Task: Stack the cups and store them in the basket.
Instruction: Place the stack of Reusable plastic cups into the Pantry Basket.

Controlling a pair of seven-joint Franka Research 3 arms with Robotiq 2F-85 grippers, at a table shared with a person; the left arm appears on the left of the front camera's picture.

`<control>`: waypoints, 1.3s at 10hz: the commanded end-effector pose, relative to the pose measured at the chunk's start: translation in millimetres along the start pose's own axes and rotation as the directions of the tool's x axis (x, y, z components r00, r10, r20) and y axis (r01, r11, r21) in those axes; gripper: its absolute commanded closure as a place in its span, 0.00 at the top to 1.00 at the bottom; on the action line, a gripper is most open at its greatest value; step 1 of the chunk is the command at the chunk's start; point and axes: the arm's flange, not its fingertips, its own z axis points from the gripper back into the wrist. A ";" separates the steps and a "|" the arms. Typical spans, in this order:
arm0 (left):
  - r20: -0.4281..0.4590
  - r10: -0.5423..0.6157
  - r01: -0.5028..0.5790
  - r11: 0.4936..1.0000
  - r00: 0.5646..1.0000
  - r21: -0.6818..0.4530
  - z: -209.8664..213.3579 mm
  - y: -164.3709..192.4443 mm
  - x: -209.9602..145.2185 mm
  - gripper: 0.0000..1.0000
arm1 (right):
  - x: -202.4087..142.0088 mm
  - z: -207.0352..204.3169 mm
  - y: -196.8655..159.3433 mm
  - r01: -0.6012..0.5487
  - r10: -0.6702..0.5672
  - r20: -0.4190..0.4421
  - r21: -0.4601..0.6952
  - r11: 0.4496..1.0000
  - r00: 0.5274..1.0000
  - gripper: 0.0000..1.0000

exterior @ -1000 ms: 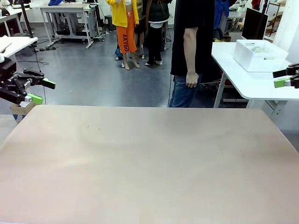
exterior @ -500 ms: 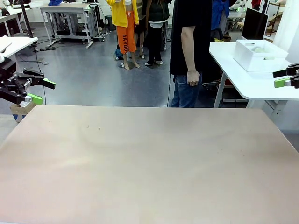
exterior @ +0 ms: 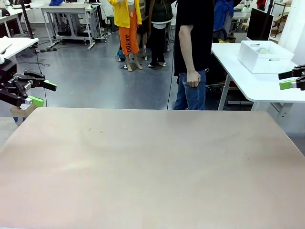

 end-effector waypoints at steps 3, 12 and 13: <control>0.002 0.001 -0.001 1.000 1.000 -0.004 0.1 -1.8 3.5 1.00 | 3.1 -1.4 1.2 0.009 -0.009 0.021 -0.004 1.000 1.000 1.00; 0.002 0.001 -0.001 1.000 1.000 -0.004 0.1 -1.8 3.5 1.00 | 3.1 -1.4 1.2 0.009 -0.009 0.021 -0.004 1.000 1.000 1.00; 0.002 0.001 -0.001 1.000 1.000 -0.004 0.1 -1.8 3.5 1.00 | 3.1 -1.4 1.2 0.009 -0.009 0.021 -0.004 1.000 1.000 1.00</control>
